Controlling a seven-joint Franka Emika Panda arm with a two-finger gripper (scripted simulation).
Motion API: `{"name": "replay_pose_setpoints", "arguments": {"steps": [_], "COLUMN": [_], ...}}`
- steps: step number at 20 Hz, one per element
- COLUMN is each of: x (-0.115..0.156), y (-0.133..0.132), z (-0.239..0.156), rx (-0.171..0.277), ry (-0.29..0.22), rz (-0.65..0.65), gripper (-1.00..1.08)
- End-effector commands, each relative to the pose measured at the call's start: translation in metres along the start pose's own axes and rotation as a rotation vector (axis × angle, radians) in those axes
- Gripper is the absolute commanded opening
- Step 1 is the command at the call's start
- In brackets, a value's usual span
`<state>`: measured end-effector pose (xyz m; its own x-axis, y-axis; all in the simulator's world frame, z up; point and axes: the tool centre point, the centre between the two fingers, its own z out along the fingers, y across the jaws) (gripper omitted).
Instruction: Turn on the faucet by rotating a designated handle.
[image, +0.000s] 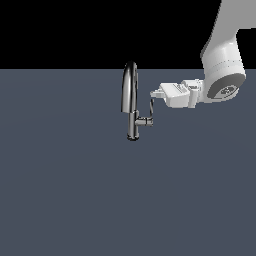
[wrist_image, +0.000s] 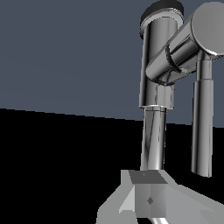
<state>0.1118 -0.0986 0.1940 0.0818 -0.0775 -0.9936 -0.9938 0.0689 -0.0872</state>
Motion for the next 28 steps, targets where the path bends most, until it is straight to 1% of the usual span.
{"name": "replay_pose_setpoints", "arguments": {"steps": [1,4,8,13,28], "x": [0.014,0.025,0.032,0.033,0.026], "y": [-0.001,-0.001,-0.001,-0.001,0.032], "z": [0.001,0.003,0.004,0.004,0.007], "rx": [0.036,0.063,0.08,0.08,0.08], "ry": [-0.03,-0.052,-0.066,-0.067,-0.067], "rz": [0.034,0.061,0.077,0.078,0.077], "gripper": [-1.0,-1.0,-1.0,-1.0,-1.0]}}
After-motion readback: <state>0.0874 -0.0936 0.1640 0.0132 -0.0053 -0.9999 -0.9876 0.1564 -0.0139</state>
